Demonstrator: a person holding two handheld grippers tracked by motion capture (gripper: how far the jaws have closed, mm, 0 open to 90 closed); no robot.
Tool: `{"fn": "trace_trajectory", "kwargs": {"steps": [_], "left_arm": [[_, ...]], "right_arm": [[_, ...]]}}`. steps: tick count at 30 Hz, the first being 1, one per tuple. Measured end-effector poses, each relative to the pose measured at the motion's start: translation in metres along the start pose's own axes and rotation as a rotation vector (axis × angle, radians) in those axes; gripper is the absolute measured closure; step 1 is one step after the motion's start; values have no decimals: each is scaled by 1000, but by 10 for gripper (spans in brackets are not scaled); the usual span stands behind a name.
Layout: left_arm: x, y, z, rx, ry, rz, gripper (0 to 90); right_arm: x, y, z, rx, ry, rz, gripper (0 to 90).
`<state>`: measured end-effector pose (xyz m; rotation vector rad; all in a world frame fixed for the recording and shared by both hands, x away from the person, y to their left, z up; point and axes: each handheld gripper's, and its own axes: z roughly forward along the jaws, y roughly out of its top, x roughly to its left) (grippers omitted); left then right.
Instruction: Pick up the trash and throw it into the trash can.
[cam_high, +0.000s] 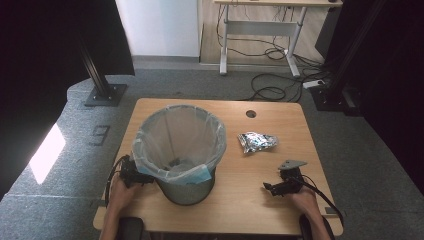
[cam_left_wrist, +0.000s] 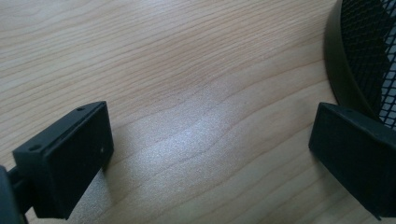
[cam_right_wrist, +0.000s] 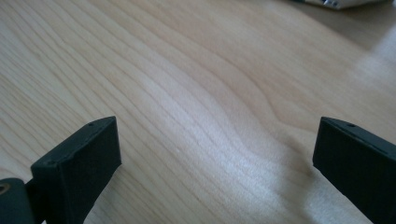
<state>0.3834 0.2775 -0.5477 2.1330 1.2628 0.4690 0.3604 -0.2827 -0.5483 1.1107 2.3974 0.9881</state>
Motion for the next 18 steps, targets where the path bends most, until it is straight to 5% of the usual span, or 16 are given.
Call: {"fn": "trace_trajectory", "kwargs": {"steps": [10,18], "left_arm": [[-1,0,0,-1,-1,0,0],[-2,0,0,0,-1,1,0]], "right_arm": [[-5,18,-9,-50,4,15,0],[-6,30,-7,-30,0,16,0]]}}
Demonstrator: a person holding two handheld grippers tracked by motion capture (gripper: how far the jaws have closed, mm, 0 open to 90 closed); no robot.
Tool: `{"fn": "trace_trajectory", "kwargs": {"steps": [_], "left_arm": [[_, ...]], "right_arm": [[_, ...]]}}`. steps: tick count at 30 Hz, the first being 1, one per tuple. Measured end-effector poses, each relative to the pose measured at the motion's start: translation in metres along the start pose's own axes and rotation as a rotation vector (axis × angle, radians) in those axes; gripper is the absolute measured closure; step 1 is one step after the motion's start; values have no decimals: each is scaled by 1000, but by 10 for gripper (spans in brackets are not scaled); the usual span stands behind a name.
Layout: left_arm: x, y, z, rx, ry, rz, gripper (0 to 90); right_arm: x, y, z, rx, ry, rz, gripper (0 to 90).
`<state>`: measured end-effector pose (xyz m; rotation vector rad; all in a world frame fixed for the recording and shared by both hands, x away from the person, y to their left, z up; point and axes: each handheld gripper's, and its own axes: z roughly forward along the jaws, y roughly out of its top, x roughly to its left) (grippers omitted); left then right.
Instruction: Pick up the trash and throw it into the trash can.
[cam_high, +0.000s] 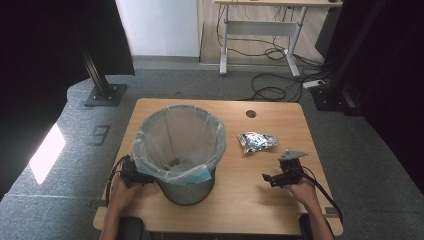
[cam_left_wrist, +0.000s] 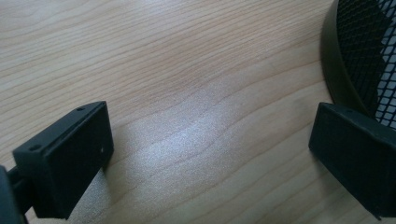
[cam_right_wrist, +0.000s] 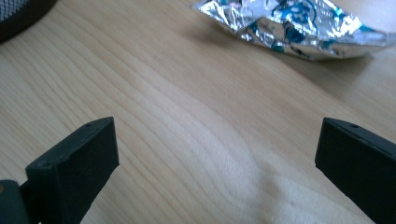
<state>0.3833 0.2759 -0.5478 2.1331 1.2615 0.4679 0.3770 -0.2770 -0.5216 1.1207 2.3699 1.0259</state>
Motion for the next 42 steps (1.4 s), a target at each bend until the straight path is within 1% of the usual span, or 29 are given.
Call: {"fn": "trace_trajectory", "kwargs": {"steps": [1,2,4,6,9,11,14,15,16,18,19,20,21,22,23,24,27,28,29,30,31,32,38,39,40,41,42], "left_arm": [[0,0,0,0,0,1,0],[0,0,0,0,0,1,0],[0,0,0,0,-1,2,0],[0,0,0,0,-3,4,0],[0,0,0,1,-3,4,0],[0,0,0,1,-3,4,0],[0,0,0,0,-3,4,0],[0,0,0,0,-3,3,0],[0,0,0,0,-3,3,0],[0,0,0,0,-3,3,0],[0,0,0,0,-3,3,0],[0,0,0,0,-3,3,0],[0,0,0,0,-3,4,0],[0,0,0,0,-3,4,0],[0,0,0,1,-3,4,0],[0,0,0,1,-3,4,0],[0,0,0,0,-3,3,0],[0,0,0,0,-3,3,0],[0,0,0,0,-3,3,0],[0,0,0,0,-3,3,0],[0,0,0,0,-3,3,0],[0,0,0,0,-3,3,0],[0,0,0,1,-3,4,0],[0,0,0,1,-3,4,0],[0,0,0,1,-3,4,0],[0,0,0,1,-3,4,0],[0,0,0,1,-3,4,0]], "right_arm": [[0,5,1,5,-7,-3,0],[0,5,1,5,-7,-3,0],[0,12,1,-3,-14,-21,0],[-1,14,2,-3,-16,-18,0],[-2,25,5,6,-23,-24,0],[-3,28,7,11,-26,-24,0],[-5,36,10,18,-37,-20,0],[-7,42,12,17,-42,-9,0],[-7,42,12,17,-42,-9,0],[-10,49,16,16,-42,6,0],[-11,56,19,21,-50,3,0],[-11,56,19,21,-50,3,0],[-11,62,24,29,-57,3,0],[-11,62,24,29,-57,3,0],[-11,69,29,36,-66,-4,0],[-11,69,29,36,-66,-4,0],[-11,81,38,48,-75,-4,0],[-11,81,38,48,-75,-4,0],[-11,87,44,59,-83,-7,0],[-11,87,44,59,-83,-7,0],[-11,92,51,59,-84,-12,0],[-11,92,51,59,-84,-12,0],[-10,104,69,62,-78,-6,0],[-9,107,76,70,-75,-8,26],[-9,107,76,70,-75,-8,26],[-8,108,82,82,-69,-7,62],[-8,108,82,82,-69,-7,62]]}}
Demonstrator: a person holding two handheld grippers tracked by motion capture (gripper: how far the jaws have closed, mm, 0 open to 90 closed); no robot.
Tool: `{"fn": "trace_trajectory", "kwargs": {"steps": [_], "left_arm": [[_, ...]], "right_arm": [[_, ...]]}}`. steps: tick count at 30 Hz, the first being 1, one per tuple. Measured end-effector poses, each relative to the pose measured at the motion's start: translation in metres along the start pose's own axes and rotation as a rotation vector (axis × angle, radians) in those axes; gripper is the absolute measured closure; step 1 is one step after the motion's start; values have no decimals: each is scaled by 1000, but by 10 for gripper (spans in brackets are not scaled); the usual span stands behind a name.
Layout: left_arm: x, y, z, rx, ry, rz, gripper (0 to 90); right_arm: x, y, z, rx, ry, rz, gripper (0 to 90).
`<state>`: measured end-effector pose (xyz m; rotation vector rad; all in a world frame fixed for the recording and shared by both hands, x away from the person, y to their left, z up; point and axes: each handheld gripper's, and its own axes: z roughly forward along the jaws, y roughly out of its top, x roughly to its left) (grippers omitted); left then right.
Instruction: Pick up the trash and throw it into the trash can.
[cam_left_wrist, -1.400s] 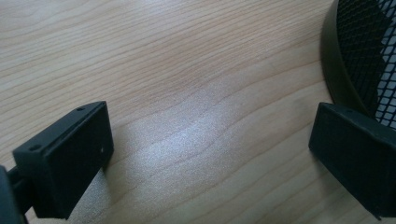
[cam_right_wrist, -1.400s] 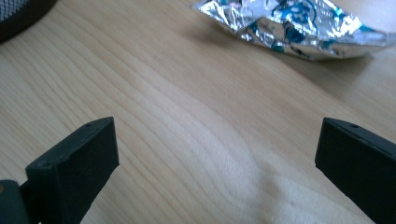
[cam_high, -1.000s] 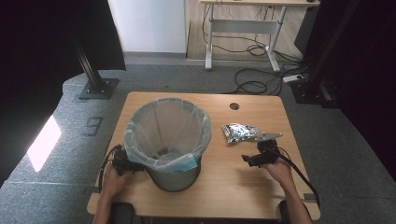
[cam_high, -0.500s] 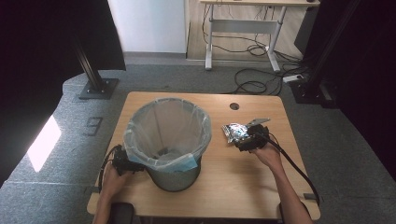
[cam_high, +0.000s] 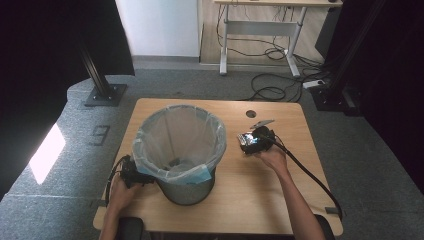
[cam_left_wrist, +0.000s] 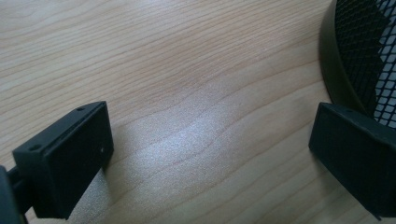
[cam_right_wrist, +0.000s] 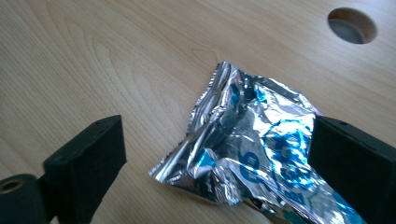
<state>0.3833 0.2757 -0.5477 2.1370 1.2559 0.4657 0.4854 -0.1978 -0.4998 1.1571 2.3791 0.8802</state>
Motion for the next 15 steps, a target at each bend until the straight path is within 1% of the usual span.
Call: {"fn": "trace_trajectory", "kwargs": {"steps": [1,2,3,4,5,6,7,8,10,11,12,13,14,15], "left_arm": [[0,0,0,-1,0,0,0],[0,0,0,-1,0,0,0],[0,0,0,-1,-1,1,0],[0,0,0,0,-1,1,0],[0,0,0,-1,-1,1,0],[0,0,0,-1,-1,1,0],[0,0,1,-7,4,0,0],[0,0,1,-7,4,0,0],[0,0,0,-1,-2,2,0],[0,0,0,0,-3,3,0],[0,0,0,0,-3,3,0],[0,0,0,0,-4,4,0],[0,0,0,0,-4,4,0],[0,0,0,0,-4,4,0]], "right_arm": [[2,1,9,18,12,-5,137],[2,1,9,18,12,-5,137],[3,2,12,22,15,-8,142],[4,1,16,30,7,-6,153],[4,0,23,49,3,0,199],[4,0,23,49,3,0,199],[3,-4,30,75,-10,1,246],[3,-4,30,75,-10,1,246],[2,-8,35,89,-8,-7,321],[0,-12,36,74,2,8,391],[0,-12,36,74,2,8,391],[-5,-15,34,62,21,44,474],[-5,-15,34,62,21,44,474],[-6,-16,33,63,22,46,544]]}}
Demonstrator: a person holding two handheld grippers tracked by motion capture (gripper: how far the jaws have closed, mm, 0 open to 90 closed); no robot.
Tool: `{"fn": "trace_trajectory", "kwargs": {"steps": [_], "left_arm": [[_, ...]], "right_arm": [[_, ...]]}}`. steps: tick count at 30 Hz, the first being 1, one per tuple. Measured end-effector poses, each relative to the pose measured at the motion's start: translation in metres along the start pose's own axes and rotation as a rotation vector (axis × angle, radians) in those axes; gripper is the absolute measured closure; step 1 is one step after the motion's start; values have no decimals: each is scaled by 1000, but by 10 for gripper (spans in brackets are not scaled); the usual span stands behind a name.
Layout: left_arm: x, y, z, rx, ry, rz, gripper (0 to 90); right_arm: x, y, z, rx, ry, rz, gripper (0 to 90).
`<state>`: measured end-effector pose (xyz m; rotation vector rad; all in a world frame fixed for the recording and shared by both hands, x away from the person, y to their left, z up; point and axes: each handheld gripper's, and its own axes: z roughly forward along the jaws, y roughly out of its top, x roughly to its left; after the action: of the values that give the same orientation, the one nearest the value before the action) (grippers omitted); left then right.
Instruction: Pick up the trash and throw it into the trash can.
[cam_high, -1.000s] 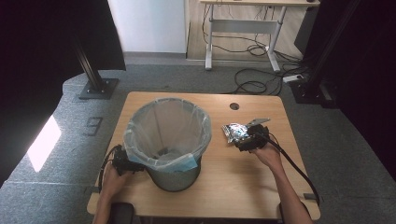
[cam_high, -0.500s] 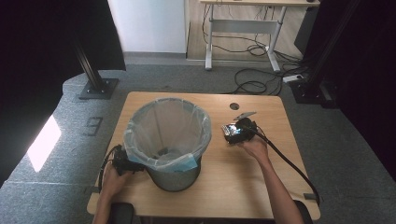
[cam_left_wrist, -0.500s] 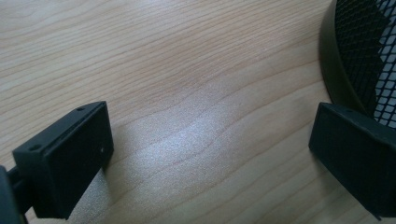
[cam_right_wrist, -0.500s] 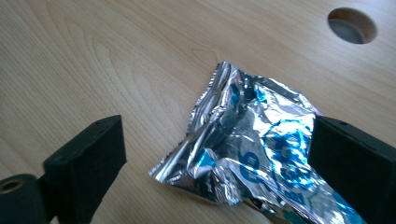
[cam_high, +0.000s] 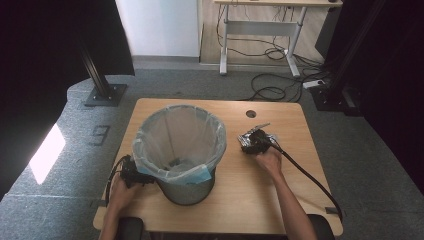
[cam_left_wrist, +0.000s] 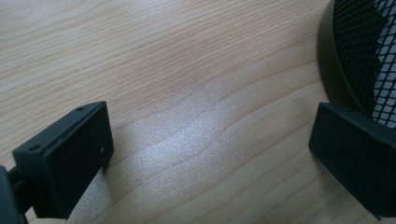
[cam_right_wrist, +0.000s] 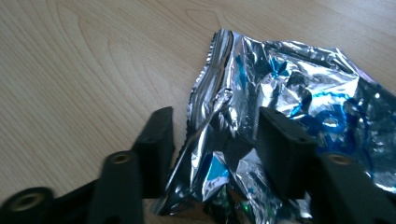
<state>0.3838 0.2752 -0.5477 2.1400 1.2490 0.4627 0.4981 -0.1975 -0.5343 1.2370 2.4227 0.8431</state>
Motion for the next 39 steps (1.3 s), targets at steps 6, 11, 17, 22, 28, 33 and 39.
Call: {"fn": "trace_trajectory", "kwargs": {"steps": [6,11,17,22,28,33,39], "left_arm": [[0,0,0,0,-1,1,0],[0,0,1,-7,6,-1,0],[0,0,1,-7,6,-1,0],[0,0,0,-1,0,0,0],[0,0,1,-6,5,-1,0],[0,0,0,-1,1,-1,0],[0,0,0,0,3,-1,0]], "right_arm": [[-7,-8,-11,34,23,29,830],[-11,-13,-17,36,37,10,845],[-11,-8,-32,28,31,-25,842],[-12,-2,-45,25,30,-37,841],[-10,4,-58,43,42,-59,838],[-12,6,-68,33,54,-61,837],[-14,13,-89,10,65,-65,836]]}}
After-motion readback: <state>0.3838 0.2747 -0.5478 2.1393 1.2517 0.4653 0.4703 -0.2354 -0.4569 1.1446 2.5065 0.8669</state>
